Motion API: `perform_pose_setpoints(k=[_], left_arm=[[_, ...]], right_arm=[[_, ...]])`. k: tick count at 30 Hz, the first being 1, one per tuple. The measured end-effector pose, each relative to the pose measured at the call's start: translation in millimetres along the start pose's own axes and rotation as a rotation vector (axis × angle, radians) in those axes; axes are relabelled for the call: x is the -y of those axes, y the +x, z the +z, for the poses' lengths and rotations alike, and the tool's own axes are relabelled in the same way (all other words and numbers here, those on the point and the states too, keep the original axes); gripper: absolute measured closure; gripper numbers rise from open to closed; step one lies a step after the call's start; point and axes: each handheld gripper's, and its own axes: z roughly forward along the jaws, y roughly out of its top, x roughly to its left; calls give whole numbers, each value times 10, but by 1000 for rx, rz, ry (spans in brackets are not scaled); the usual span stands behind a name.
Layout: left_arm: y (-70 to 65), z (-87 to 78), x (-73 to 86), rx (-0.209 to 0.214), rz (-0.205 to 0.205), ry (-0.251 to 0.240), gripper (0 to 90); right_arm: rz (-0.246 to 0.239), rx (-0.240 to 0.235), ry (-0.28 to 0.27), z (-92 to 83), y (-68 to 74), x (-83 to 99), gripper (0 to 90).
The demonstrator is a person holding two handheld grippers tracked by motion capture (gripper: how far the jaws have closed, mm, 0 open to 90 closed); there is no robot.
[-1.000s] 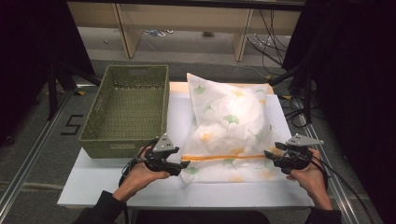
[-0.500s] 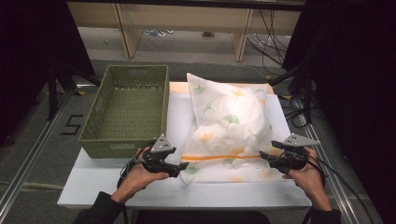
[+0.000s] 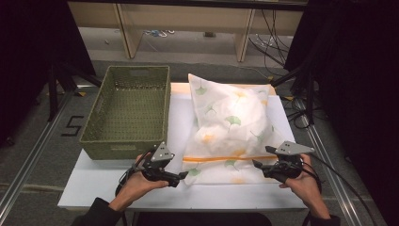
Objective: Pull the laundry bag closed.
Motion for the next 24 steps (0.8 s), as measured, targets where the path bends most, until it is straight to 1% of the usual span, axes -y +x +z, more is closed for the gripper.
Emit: perform_pose_setpoints(k=[1,2,4,5,6,7,8,9,10,11,12,13,14,15,16,17,19,20,21,22,23,24], left_arm=[[-22,-15,10,-3,11,3,192],[-30,-21,17,-2,22,3,192],[-65,-34,31,-8,25,2,192],[-70,-37,38,-4,36,2,191],[-83,-39,46,-4,30,2,192],[-105,-49,54,-12,34,4,192],[-117,-54,59,-10,48,6,192],[-133,-54,68,-11,43,6,192],[-149,-49,79,-3,38,-1,192],[-163,-57,85,-5,44,6,192],[-180,-52,96,-6,43,2,192],[-198,-54,104,-7,44,6,192],[-216,-49,114,0,39,5,191],[-228,-45,121,3,48,4,192],[-236,-43,126,3,47,12,191],[-249,-44,129,-3,51,22,192],[-270,-28,141,8,48,29,192],[-276,-30,144,4,50,35,192],[-278,-24,147,8,44,31,192],[-277,-26,148,7,45,30,192],[-276,-28,147,8,42,29,192],[-276,-28,147,8,39,28,192]], right_arm=[[-14,-9,-2,7,9,7,259],[9,-18,10,12,55,27,258],[-15,-22,-1,33,76,55,256],[-11,-42,2,36,92,68,255],[-19,-38,-2,35,111,78,255],[-9,-37,-2,29,128,85,254],[5,-29,-1,12,171,95,253],[-10,-43,-12,16,176,97,253],[-11,-42,-17,5,193,101,252],[-14,-49,-26,2,214,106,250],[-20,-44,-28,-3,234,114,247],[-22,-58,-31,2,257,126,244],[-31,-64,-20,-1,275,138,241],[-32,-72,-17,-3,293,154,238],[-32,-57,-20,-10,309,170,230],[-38,-57,-22,-8,316,180,220],[-16,-50,-10,-14,348,210,210],[-12,-66,-4,-4,352,226,200],[-20,-78,1,-4,348,237,186],[-23,-77,1,-3,361,248,177],[-13,-75,1,-6,376,261,178],[-11,-58,-10,-24,393,276,177]])
